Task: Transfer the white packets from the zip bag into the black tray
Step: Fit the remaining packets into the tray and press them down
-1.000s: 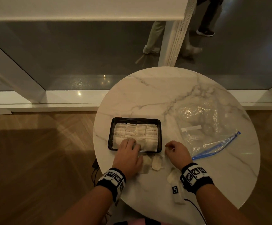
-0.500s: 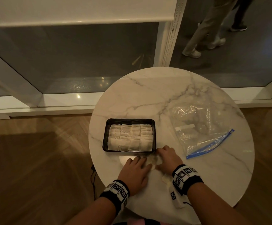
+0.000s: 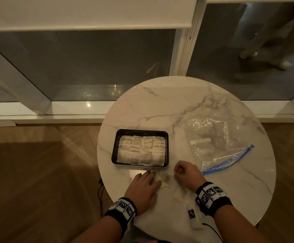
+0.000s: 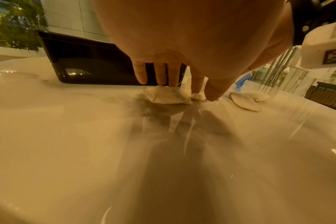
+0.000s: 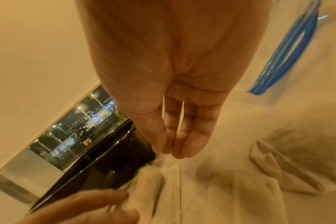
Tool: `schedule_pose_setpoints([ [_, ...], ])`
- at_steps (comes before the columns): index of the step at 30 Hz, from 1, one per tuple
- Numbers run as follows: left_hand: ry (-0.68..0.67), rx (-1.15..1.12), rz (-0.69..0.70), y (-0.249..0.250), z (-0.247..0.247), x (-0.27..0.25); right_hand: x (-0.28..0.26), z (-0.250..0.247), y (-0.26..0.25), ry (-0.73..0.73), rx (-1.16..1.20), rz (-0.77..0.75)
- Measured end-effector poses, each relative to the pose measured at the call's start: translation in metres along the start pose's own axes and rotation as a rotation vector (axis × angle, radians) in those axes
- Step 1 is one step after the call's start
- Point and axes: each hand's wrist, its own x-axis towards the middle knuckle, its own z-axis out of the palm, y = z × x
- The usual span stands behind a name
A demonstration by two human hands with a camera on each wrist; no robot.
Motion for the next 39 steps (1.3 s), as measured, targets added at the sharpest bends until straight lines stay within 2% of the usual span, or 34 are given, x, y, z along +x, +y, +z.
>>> schedule_pose_setpoints([
  [2,0.009,-0.008,-0.003,0.0,0.001,-0.001,0.0,-0.004,0.001,0.001,0.025,0.011],
  [7,-0.001,-0.022,-0.009,0.0,0.005,-0.002,0.003,0.008,-0.005,-0.135,-0.097,0.041],
  [12,-0.04,-0.025,-0.018,0.001,0.002,-0.002,0.006,0.027,-0.011,-0.095,-0.244,0.071],
  [17,-0.05,-0.031,-0.038,-0.001,-0.001,-0.004,0.007,0.022,-0.011,-0.112,-0.205,0.061],
  [21,-0.059,-0.056,-0.06,-0.003,-0.001,-0.006,0.002,0.016,-0.006,-0.06,-0.067,0.041],
  [24,0.026,-0.118,-0.033,-0.005,-0.002,-0.007,-0.003,0.003,-0.004,-0.01,0.063,0.042],
  [27,0.192,-0.25,0.016,-0.004,-0.012,-0.007,-0.006,-0.013,0.001,0.08,0.234,0.018],
  [31,0.332,-0.512,-0.14,0.001,-0.033,-0.002,-0.015,-0.03,-0.006,0.162,0.486,0.012],
  [33,0.348,-0.683,-0.236,0.005,-0.049,0.004,-0.02,-0.034,-0.017,0.155,0.616,0.005],
  [37,0.292,-1.118,-0.427,0.012,-0.078,0.017,-0.022,-0.032,-0.039,0.118,0.737,-0.043],
  [39,0.304,-1.301,-0.458,0.011,-0.082,0.024,-0.021,-0.027,-0.048,0.091,0.748,-0.072],
])
